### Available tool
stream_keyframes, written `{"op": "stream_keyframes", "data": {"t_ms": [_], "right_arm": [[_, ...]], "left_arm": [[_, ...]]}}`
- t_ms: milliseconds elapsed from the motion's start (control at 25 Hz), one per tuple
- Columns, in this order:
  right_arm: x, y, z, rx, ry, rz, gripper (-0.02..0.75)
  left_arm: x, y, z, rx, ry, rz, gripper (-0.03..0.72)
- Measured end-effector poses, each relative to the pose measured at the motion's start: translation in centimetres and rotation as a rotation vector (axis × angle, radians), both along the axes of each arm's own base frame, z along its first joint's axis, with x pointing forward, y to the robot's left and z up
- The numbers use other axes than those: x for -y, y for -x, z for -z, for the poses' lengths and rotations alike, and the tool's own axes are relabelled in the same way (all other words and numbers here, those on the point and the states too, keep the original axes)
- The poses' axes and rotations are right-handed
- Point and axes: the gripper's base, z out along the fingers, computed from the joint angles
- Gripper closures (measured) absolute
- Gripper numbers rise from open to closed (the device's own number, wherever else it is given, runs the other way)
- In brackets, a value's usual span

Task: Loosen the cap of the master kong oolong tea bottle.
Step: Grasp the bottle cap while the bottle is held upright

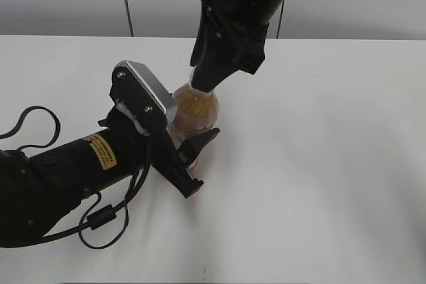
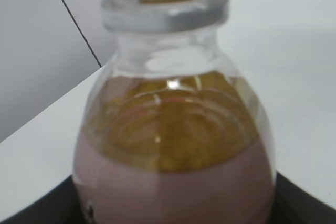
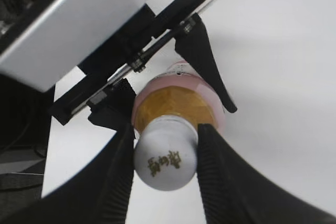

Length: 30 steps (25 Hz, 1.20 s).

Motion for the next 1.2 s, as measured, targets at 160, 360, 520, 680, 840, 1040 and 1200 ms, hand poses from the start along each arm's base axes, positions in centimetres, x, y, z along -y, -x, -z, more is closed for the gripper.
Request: {"op": "stream_keyframes", "data": {"t_ms": [160, 360, 520, 680, 840, 1040, 1200], "right_arm": [[-0.02, 0.03, 0.01, 0.064, -0.003, -0.119, 0.458], [0.05, 0.01, 0.04, 0.170, 0.005, -0.304, 0.458], [0.08, 0.00, 0.08, 0.251, 0.015, -0.446, 0.458], [0.11, 0.00, 0.10, 0.328, 0.018, -0.583, 0.459], [0.12, 0.00, 0.10, 0.418, 0.019, -0.749, 0.461], [0.17, -0.02, 0.13, 0.520, 0.026, -0.934, 0.461], [0.32, -0.13, 0.21, 0.576, 0.048, -1.038, 0.461]], "left_arm": [[-0.01, -0.02, -0.01, 0.006, -0.005, -0.001, 0.260], [-0.02, -0.02, -0.01, 0.010, -0.009, 0.000, 0.260], [-0.03, -0.02, 0.03, 0.007, -0.012, -0.001, 0.260], [-0.04, -0.03, 0.03, 0.007, -0.013, -0.002, 0.260], [-0.06, -0.04, 0.03, 0.007, -0.012, -0.005, 0.260], [-0.09, -0.06, 0.01, 0.011, -0.011, -0.007, 0.260], [-0.10, -0.07, 0.01, 0.012, -0.012, -0.008, 0.260]]}}
